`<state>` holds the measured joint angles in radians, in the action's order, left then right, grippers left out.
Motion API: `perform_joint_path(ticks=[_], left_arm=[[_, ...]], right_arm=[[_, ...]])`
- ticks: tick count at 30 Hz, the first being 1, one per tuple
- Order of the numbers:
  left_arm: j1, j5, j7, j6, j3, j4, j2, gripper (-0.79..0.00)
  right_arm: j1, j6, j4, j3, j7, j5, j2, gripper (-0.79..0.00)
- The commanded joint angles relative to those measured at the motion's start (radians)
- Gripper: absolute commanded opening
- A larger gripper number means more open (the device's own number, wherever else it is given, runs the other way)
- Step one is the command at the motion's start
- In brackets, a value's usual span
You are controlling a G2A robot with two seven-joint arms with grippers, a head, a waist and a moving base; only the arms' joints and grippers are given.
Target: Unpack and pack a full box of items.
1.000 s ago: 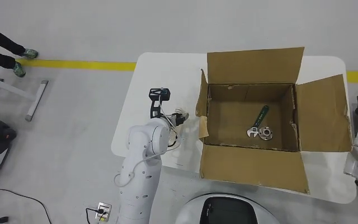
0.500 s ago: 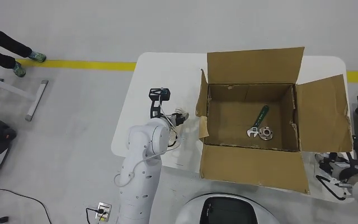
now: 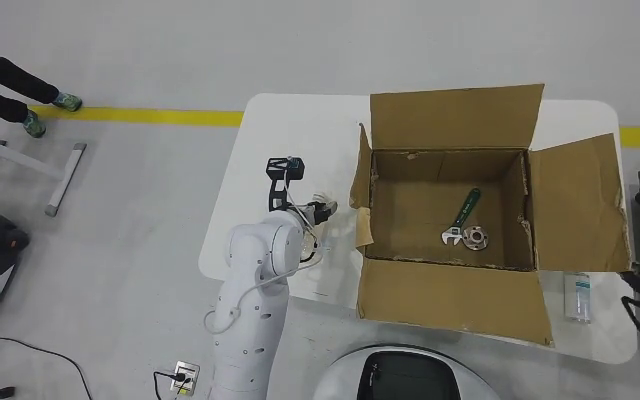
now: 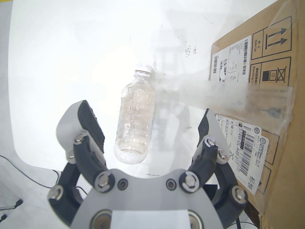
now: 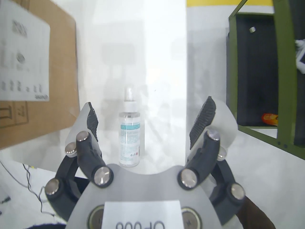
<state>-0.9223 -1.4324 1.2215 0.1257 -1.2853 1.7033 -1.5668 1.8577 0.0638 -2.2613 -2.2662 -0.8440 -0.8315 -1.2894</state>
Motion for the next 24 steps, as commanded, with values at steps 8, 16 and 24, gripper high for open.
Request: perform_joint_path(ticks=[8, 16, 24], left_arm=[[0.0, 0.0, 0.0, 0.0, 0.0, 0.0, 0.0, 0.0], [0.0, 0.0, 0.0, 0.0, 0.0, 0.0, 0.0, 0.0], [0.0, 0.0, 0.0, 0.0, 0.0, 0.0, 0.0, 0.0]], right_arm=[[-0.037, -0.061, -0.089, -0.17, 0.199, 0.234, -0.005, -0.668], [-0.141, -0.14, -0.089, -0.034, 0.224, 0.173, 0.019, -0.785], [-0.266, -0.133, -0.089, 0.133, 0.19, 0.06, 0.043, -0.785]])
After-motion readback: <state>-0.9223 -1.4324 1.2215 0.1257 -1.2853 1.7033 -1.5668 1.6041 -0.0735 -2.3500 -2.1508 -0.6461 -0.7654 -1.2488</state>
